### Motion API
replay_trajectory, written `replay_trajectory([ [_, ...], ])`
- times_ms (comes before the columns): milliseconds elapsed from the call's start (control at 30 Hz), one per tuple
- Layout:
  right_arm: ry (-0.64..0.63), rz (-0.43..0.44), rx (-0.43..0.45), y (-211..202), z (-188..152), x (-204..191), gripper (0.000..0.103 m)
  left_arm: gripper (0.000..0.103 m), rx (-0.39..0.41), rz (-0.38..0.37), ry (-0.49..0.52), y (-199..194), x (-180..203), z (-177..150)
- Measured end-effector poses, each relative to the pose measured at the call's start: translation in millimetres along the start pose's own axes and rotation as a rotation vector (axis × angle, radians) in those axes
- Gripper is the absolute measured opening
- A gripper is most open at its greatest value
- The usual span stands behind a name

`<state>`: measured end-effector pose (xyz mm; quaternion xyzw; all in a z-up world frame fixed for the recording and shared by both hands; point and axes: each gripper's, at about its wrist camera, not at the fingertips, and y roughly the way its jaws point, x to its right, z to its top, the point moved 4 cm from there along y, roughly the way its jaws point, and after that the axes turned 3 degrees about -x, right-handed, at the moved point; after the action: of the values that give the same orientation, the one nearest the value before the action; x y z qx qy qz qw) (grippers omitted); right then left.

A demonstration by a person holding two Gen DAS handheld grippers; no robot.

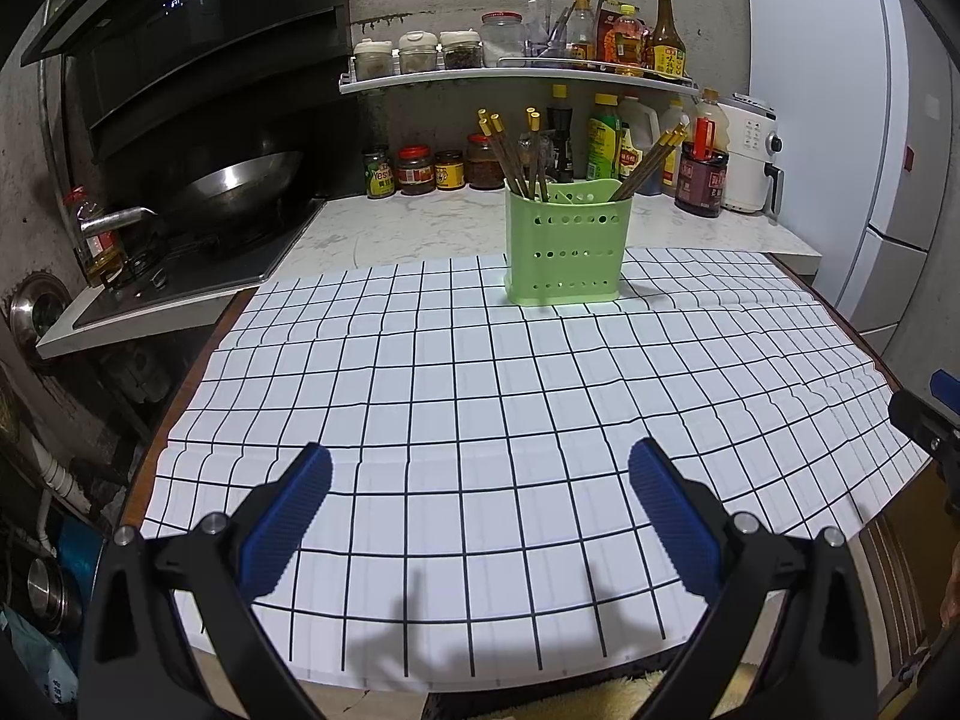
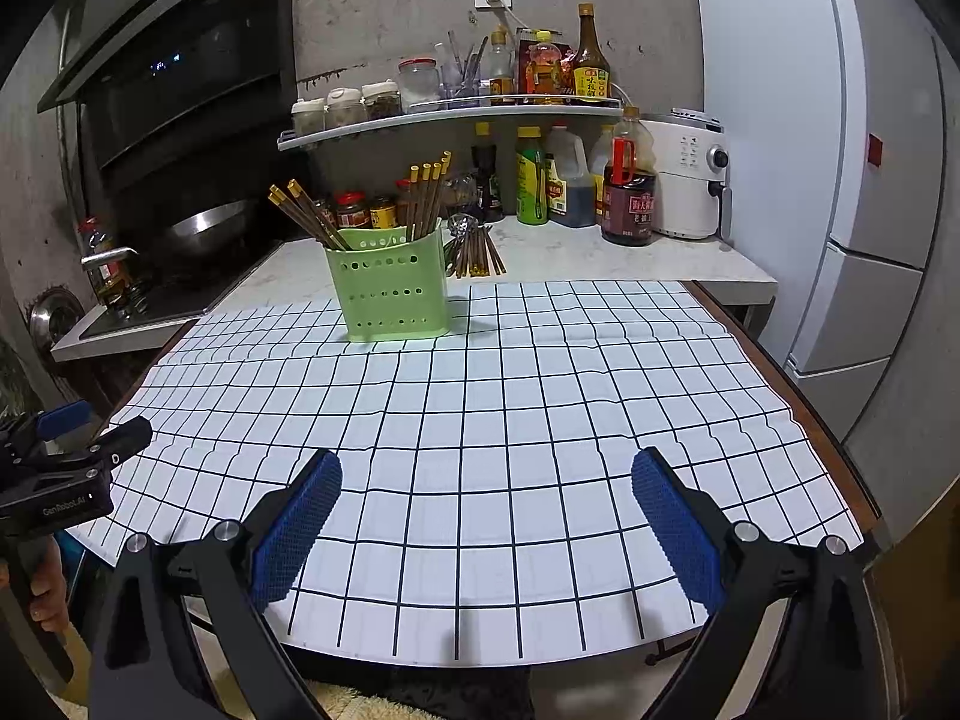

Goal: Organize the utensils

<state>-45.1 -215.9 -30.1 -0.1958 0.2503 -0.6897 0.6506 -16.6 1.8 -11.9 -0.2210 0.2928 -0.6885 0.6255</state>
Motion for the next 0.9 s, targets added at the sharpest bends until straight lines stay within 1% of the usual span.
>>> replay_trajectory([
  [533,0.001,-0.004,0.000,0.2,0.7,0.1,0.096,0.097,-0.006,0.005,0.001,-1.0,-0.1,1.5],
  [633,0.002,-0.012,0.002,1.0,0.7,1.7,0.096,0.097,0.000,0.027,0.017,-0.2,0.4,1.9],
  [900,0.012,-0.018,-0.013,6.6,-0.2,5.8,0.096,0.097,0.010,0.023,0.035,-0.2,3.1,2.5],
])
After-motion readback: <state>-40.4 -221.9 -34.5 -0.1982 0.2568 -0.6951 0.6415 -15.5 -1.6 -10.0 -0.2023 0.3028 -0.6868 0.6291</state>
